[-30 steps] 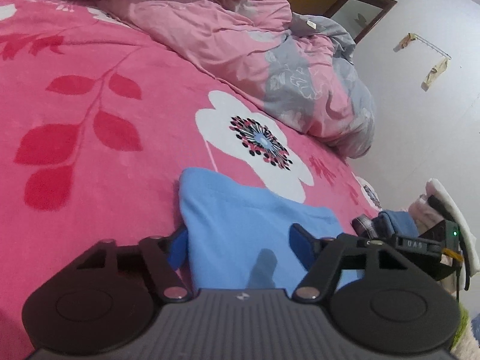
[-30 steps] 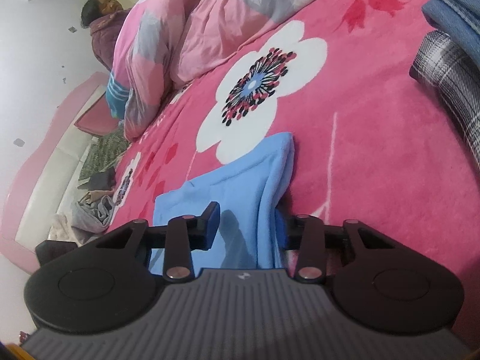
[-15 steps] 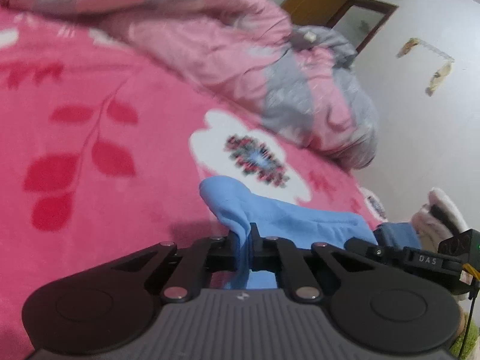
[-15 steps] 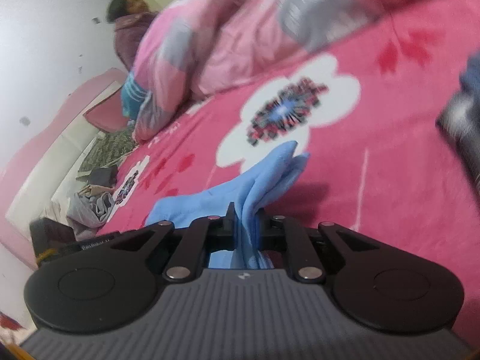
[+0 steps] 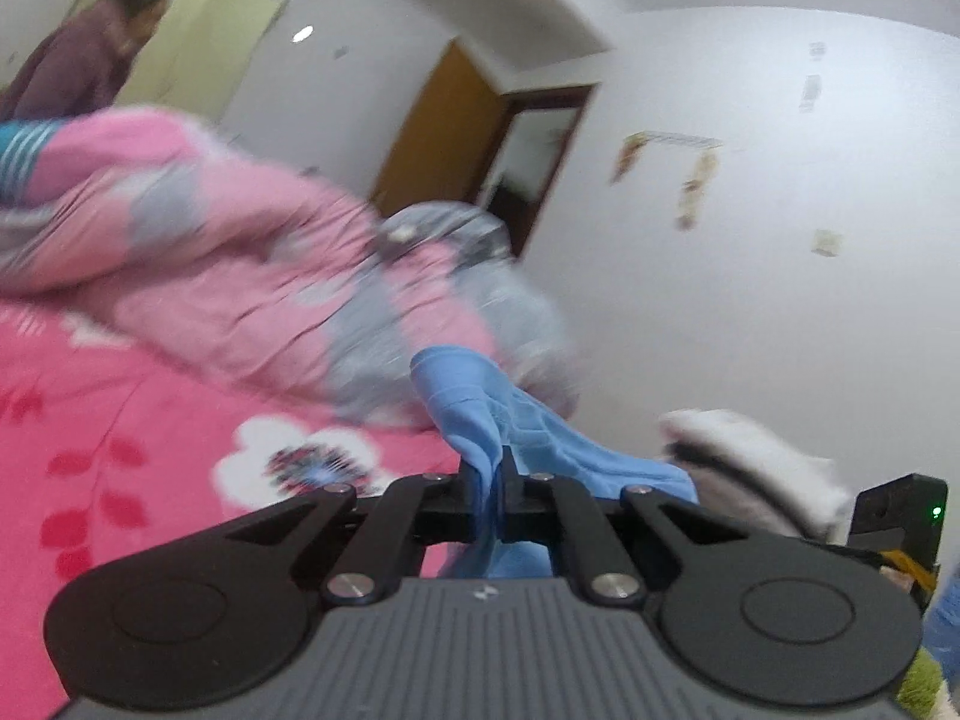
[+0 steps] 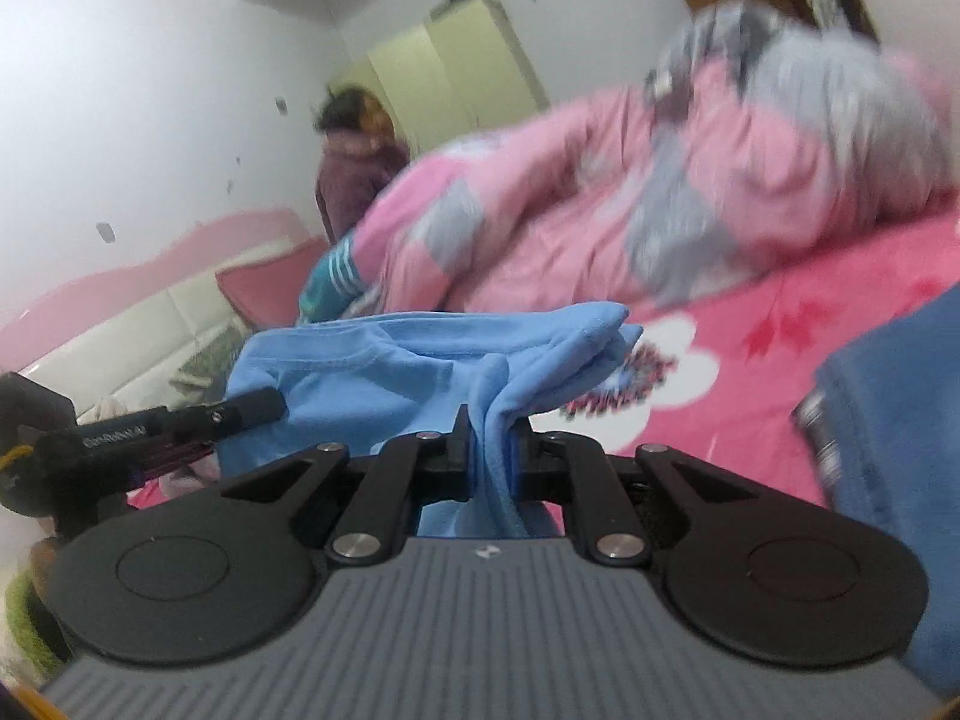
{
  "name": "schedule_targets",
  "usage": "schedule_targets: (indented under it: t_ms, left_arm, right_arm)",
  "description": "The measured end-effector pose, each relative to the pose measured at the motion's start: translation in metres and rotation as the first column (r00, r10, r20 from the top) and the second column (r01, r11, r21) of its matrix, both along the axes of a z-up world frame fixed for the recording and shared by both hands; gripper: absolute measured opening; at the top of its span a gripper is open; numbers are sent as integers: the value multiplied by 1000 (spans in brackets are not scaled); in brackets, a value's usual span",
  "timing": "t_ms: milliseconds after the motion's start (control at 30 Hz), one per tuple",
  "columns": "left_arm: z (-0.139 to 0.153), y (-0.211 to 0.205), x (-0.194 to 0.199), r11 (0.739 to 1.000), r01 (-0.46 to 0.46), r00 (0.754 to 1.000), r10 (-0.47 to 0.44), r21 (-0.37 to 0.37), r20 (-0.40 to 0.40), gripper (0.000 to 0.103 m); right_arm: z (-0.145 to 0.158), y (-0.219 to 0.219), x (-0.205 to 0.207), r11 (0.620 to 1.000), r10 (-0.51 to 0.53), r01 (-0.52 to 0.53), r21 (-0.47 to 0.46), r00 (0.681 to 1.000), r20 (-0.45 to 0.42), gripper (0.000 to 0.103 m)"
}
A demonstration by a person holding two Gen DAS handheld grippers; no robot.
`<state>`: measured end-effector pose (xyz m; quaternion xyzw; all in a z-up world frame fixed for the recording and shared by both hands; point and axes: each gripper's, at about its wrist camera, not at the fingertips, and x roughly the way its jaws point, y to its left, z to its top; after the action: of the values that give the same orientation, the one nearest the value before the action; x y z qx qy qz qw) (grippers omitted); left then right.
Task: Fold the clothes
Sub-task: 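Lift the folded shirt with both grippers and carry it toward the clothes stack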
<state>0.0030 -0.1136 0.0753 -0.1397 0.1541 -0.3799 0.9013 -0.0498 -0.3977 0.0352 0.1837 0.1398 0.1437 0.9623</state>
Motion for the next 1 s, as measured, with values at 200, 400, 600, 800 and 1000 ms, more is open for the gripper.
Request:
schedule_targets:
  t_ms: [200,400,600,800,1000]
  left_arm:
    - [54,-37,-59,993,118,984,-114,-27,137,5]
    - [110,-120,-85,950,309,926,-291,-41,242,5]
    - [150,-222,-90,902,428,872,-396,-55,288,5]
    - [167,-318,-84,879,474,860,-449,-55,242,5]
    - [168,-379,-80,866,499,843,-475,-34,253,5]
  right_arm:
    - [49,-20,-85,991,-93,111,-76,974,207,8]
    - [113,-70,-159,938,-219,303,-169,894,391,8]
    - [173,-132,-207,800,-349,532,-277,789,505,8]
    - [201,-208,-226,693,-453,666,-276,700,552,8]
    - [211,-280,-224,642,-502,727,-244,639,583,8]
